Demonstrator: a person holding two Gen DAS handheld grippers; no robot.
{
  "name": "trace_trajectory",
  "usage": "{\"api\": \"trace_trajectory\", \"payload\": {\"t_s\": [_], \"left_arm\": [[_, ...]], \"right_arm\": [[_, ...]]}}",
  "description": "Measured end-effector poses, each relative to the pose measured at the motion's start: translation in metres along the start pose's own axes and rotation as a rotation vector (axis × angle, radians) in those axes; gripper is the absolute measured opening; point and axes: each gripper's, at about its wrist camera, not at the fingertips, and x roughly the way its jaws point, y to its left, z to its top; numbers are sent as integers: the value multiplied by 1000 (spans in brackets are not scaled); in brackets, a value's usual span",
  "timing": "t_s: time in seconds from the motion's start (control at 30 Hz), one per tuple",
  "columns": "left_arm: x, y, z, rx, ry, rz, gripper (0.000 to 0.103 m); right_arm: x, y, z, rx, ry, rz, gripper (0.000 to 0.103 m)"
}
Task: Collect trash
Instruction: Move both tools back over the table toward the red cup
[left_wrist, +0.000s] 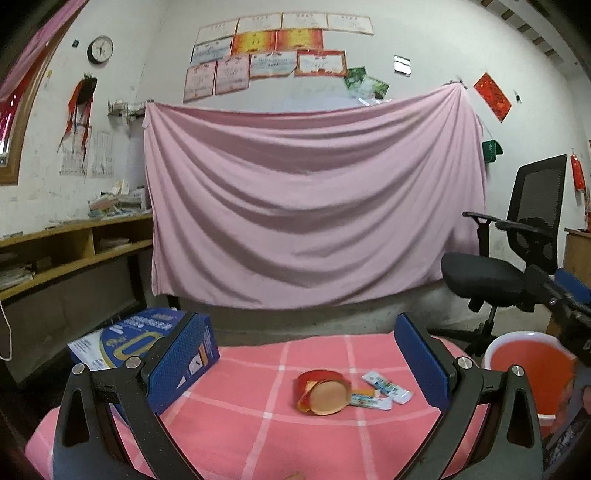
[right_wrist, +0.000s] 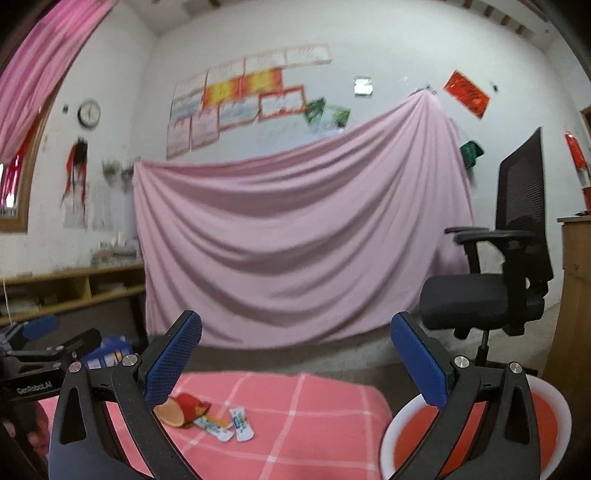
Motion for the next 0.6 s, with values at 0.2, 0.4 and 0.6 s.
{"api": "trace_trajectory", "payload": {"t_s": [0.2, 0.4, 0.6], "left_arm": [[41, 7, -14, 10, 120, -14, 101], [87, 10, -28, -1, 294, -23, 101], [127, 11, -44, -46, 467, -73, 100]], "right_arm": [[42, 8, -12, -50, 139, 15, 103], [74, 7, -25, -54, 252, 46, 97], [108, 16, -49, -91, 421, 89, 75]]}}
